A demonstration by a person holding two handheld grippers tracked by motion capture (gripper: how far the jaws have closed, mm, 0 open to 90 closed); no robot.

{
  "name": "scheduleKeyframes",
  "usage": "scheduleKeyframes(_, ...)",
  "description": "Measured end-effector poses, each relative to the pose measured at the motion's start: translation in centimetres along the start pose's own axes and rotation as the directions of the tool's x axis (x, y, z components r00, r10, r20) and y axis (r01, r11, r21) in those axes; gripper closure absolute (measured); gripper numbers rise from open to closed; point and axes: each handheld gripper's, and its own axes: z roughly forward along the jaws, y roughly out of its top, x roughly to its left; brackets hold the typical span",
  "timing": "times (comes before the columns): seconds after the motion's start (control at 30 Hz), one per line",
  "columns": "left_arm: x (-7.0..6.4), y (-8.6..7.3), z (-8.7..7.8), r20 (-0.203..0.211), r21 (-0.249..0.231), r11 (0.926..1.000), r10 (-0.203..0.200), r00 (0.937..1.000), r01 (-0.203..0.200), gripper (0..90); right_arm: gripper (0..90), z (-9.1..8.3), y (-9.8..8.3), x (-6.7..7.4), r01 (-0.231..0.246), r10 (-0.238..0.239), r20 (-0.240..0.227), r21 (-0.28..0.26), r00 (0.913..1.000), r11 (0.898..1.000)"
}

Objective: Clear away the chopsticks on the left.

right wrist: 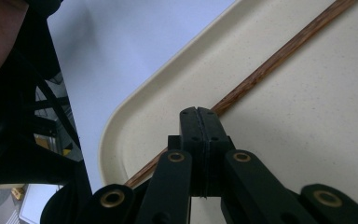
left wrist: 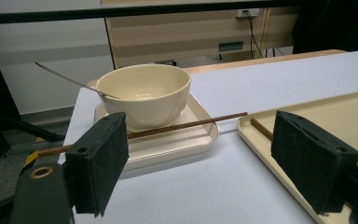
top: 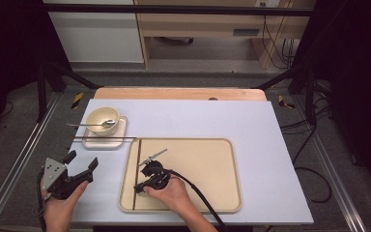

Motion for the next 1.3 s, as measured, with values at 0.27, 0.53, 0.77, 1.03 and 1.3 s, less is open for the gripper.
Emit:
scheduleKeyframes(0.27, 0.0, 0.0, 0.0, 0.001, 0.001, 1.0, 0.003, 1.0, -0.003, 18.7, 90.0, 0.3, 0.0, 0.0, -0.001, 0.001, -0.003, 0.002, 1.0, 1.0)
scheduleKeyframes(0.53, 0.0, 0.0, 0.0, 0.002, 0.002, 1.0, 0.005, 1.0, -0.005, 18.7, 90.0, 0.1, 0.0, 0.2, 0.004, -0.004, 0.001, 0.002, 1.0, 1.0)
scheduleKeyframes(0.77, -0.1, 0.0, 0.1, 0.005, 0.005, 1.0, 0.007, 1.0, -0.007, 18.7, 90.0, -1.4, -0.2, -0.3, 0.037, -0.036, 0.036, -0.029, 0.9987, 0.999)
scheduleKeyframes(1.03, -0.1, -0.1, 0.2, 0.008, 0.014, 0.9998, 0.014, 0.9999, -0.014, 18.7, 90.0, -4.1, -0.8, -1.6, 0.052, -0.043, 0.108, -0.08, 0.9932, 0.995)
scheduleKeyframes(1.3, -0.2, -0.2, 0.4, 0.013, 0.026, 0.9994, 0.021, 0.9997, -0.021, 18.6, 74.4, -7.2, -1.8, -3.4, 0.045, -0.018, 0.173, -0.157, 0.9848, 0.987)
